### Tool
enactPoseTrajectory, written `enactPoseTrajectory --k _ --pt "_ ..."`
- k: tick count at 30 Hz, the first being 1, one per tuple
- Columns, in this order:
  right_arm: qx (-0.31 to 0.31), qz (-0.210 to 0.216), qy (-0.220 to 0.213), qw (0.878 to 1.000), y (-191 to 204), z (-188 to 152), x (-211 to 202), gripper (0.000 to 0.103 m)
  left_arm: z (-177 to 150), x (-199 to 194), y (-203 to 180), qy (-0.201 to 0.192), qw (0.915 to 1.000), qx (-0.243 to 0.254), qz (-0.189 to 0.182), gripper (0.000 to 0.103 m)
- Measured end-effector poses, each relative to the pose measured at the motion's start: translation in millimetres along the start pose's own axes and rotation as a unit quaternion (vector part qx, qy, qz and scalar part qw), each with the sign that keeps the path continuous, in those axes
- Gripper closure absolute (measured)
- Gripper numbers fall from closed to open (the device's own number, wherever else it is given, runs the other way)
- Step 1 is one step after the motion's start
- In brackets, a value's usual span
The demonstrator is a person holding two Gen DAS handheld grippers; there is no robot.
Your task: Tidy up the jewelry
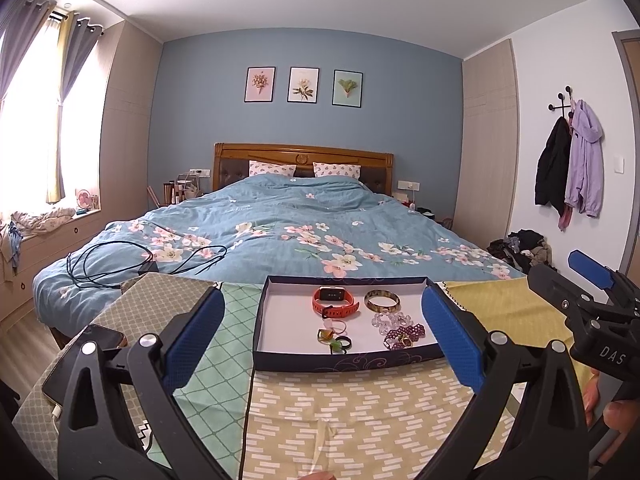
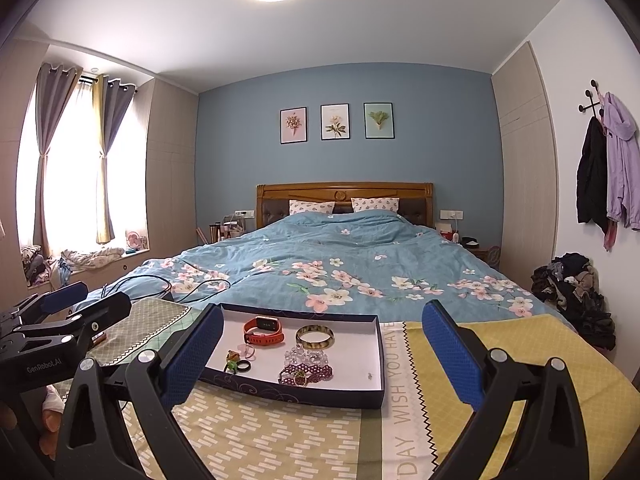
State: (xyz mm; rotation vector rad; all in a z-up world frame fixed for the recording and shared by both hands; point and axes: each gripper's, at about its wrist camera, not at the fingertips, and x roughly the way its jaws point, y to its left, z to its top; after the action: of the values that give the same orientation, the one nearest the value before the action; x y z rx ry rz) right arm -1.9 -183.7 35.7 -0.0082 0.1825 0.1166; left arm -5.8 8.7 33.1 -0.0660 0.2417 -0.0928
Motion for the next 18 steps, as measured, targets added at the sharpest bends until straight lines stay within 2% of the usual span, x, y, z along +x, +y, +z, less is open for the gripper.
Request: enactPoseTrajectory --k 18 --pt "0.000 0.002 0.002 1.000 1.1 0.4 1.3 0.007 -1.1 -0.7 0.4 0.000 1.0000 0.000 -0.001 0.006"
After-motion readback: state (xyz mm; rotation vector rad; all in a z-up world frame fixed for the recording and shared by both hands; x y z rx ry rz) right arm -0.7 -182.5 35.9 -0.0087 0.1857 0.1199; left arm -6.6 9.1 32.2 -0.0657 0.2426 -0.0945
